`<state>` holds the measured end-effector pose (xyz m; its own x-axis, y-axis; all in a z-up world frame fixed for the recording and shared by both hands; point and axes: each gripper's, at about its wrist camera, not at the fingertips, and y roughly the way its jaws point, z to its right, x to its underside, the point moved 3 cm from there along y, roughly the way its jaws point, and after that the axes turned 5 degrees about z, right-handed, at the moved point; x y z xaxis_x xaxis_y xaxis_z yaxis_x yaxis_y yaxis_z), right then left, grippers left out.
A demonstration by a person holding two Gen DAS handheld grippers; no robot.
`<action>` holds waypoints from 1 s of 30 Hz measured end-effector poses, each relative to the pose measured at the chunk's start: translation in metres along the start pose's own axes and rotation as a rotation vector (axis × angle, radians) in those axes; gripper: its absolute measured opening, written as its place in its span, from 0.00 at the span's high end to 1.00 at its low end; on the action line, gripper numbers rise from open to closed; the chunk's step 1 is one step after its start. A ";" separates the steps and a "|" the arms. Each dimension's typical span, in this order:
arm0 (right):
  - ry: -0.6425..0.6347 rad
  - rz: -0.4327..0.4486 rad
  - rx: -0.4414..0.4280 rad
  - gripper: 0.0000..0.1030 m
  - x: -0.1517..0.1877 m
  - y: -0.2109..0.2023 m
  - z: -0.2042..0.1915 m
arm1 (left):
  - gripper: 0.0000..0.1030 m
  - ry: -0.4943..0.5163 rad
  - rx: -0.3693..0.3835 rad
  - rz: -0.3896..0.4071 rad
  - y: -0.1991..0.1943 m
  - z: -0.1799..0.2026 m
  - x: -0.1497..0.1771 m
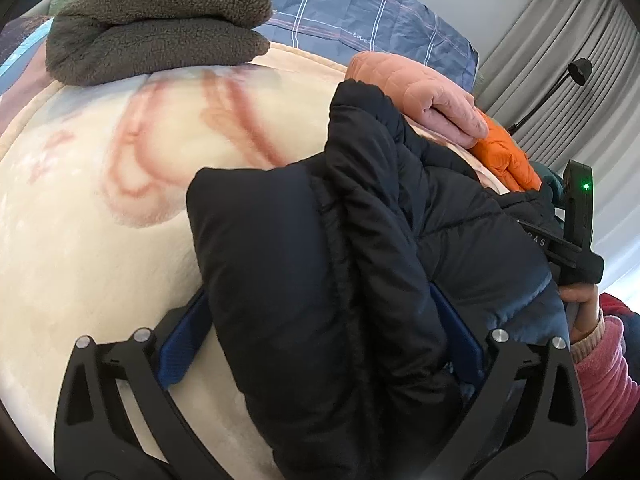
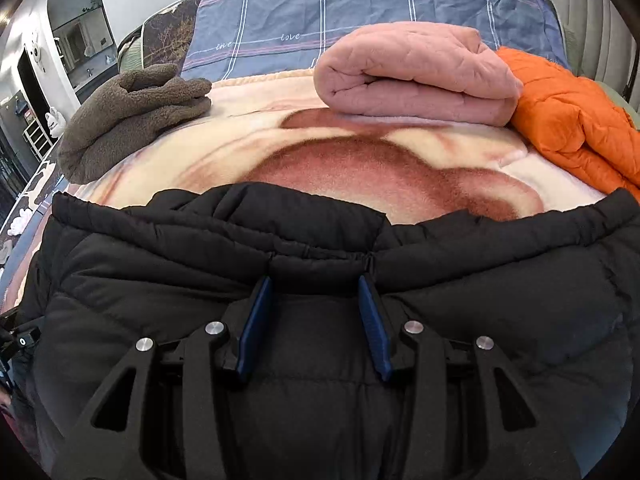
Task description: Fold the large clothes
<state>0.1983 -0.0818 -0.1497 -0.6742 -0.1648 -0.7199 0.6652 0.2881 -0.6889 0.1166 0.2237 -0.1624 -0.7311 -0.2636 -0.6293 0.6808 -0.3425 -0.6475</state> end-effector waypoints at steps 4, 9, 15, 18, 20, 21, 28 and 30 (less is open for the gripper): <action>-0.018 -0.023 0.028 0.54 -0.008 -0.008 -0.003 | 0.05 -0.006 -0.003 0.014 -0.006 -0.002 0.001; 0.051 0.011 -0.052 0.53 -0.024 -0.031 -0.012 | 0.16 -0.027 0.019 0.033 -0.017 -0.007 0.001; -0.049 0.020 -0.009 0.47 0.001 -0.001 -0.022 | 0.42 -0.080 0.143 0.024 -0.017 -0.005 -0.002; -0.059 0.029 -0.006 0.47 0.002 -0.002 -0.022 | 0.47 -0.105 0.168 0.011 -0.015 -0.003 -0.008; -0.065 0.033 -0.006 0.47 0.001 -0.004 -0.022 | 0.50 -0.118 0.183 0.012 -0.018 0.000 -0.013; -0.066 0.034 -0.011 0.47 0.001 -0.005 -0.022 | 0.50 -0.115 0.189 0.016 -0.021 0.004 -0.017; 0.020 0.107 -0.064 0.41 0.010 -0.068 -0.010 | 0.48 0.016 0.188 0.015 -0.048 0.048 -0.044; 0.003 0.152 -0.115 0.41 0.023 -0.101 -0.013 | 0.48 0.047 0.173 -0.008 -0.050 0.060 -0.050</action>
<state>0.1113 -0.1021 -0.0960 -0.5702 -0.1082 -0.8144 0.7185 0.4149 -0.5582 0.1161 0.2004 -0.0729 -0.7308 -0.2187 -0.6466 0.6540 -0.4957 -0.5715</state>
